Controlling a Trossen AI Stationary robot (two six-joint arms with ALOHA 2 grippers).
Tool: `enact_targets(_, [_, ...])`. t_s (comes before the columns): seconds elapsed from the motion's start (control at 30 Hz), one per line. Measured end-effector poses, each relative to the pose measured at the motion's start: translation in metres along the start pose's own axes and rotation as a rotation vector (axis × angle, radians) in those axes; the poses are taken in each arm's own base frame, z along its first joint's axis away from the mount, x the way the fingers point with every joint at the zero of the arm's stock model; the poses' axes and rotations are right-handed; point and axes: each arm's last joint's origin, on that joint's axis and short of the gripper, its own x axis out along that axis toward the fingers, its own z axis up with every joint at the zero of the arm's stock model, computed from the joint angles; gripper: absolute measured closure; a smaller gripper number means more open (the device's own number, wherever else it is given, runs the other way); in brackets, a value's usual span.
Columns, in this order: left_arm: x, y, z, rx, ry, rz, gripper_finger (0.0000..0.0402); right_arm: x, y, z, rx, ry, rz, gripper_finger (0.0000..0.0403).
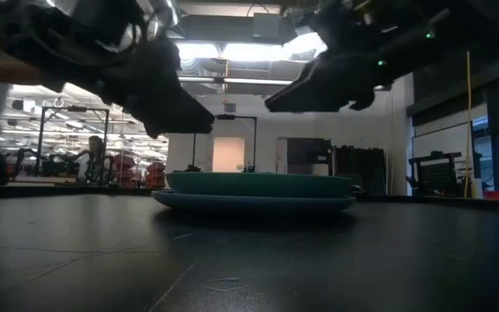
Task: Stack plastic plates
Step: Stack the orange transparent plate on top of the blue transparent plate
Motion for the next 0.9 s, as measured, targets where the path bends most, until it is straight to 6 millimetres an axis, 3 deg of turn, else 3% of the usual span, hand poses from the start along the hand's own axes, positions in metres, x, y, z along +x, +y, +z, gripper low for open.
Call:
enact_targets(0.23, [0.013, 0.04, 0.024, -0.049, 0.097, 0.148, 0.0188, -0.022, -0.02, -0.02, -0.051, 0.008, 0.025, 0.0197])
enact_targets(0.4, [0.019, 0.073, 0.064, -0.048, 0.165, 0.327, 0.0191, -0.029, -0.039, -0.039, -0.015, 0.045, 0.001, 0.0204])
enact_targets(0.57, [0.012, 0.116, 0.101, -0.126, 0.166, 0.49, 0.0205, -0.031, -0.049, -0.054, 0.004, 0.087, -0.028, 0.0205])
enact_targets(0.73, [-0.003, 0.159, 0.101, -0.253, 0.136, 0.622, 0.022, -0.032, -0.054, -0.059, 0.027, 0.102, -0.048, 0.0205])
enact_targets(0.9, [0.001, 0.193, 0.078, -0.405, 0.189, 0.655, 0.0227, -0.032, -0.055, -0.06, 0.026, 0.107, -0.054, 0.0205])
